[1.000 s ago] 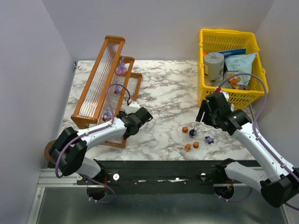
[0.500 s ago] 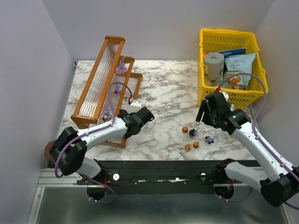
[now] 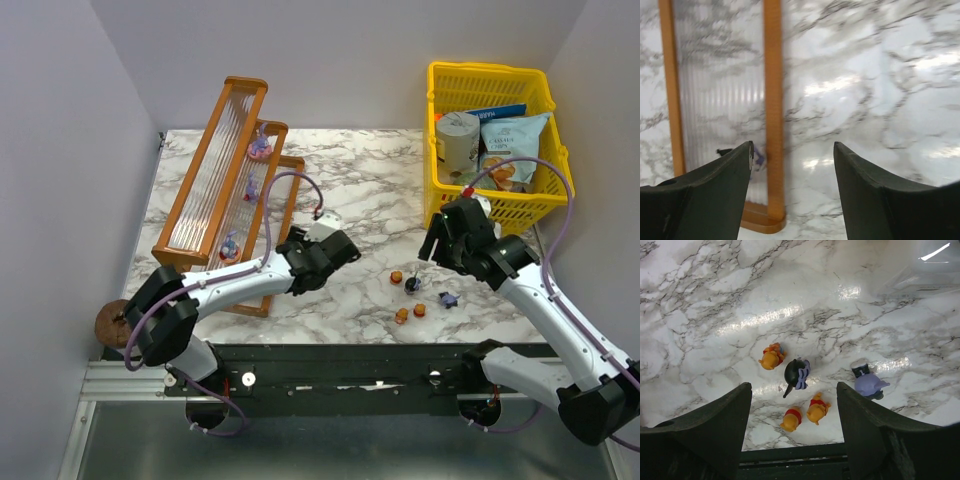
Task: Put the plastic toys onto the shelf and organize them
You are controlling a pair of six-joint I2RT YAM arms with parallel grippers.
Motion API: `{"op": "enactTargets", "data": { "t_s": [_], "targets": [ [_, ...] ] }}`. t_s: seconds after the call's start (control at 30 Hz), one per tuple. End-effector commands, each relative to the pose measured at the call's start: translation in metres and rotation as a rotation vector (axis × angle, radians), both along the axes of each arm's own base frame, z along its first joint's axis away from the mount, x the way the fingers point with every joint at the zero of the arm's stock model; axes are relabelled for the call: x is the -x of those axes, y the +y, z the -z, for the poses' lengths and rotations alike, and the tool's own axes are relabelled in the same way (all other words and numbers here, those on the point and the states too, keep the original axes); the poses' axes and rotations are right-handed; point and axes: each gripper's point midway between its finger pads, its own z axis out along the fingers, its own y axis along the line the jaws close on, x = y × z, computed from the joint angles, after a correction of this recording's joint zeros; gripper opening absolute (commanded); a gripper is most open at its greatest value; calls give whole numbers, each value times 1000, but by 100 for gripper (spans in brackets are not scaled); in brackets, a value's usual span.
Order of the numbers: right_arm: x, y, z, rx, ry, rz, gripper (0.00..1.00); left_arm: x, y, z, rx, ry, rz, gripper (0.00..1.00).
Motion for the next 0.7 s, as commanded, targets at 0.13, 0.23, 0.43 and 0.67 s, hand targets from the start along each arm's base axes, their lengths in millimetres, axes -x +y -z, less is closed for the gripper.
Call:
{"op": "enactTargets", "data": {
  "t_s": [0.13, 0.23, 0.43, 0.67],
  "targets": [
    [-3, -29, -23, 64, -76, 111, 76, 4, -151, -23, 141, -8, 478, 77],
    [1, -44, -34, 95, -98, 160, 76, 14, -194, -30, 217, 2, 627, 75],
    [15, -76, -62, 135, -175, 278, 76, 46, -255, -31, 334, 45, 821, 71],
    [28, -93, -95, 130, -272, 336, 76, 68, -298, -16, 367, 91, 919, 66]
  ]
}}
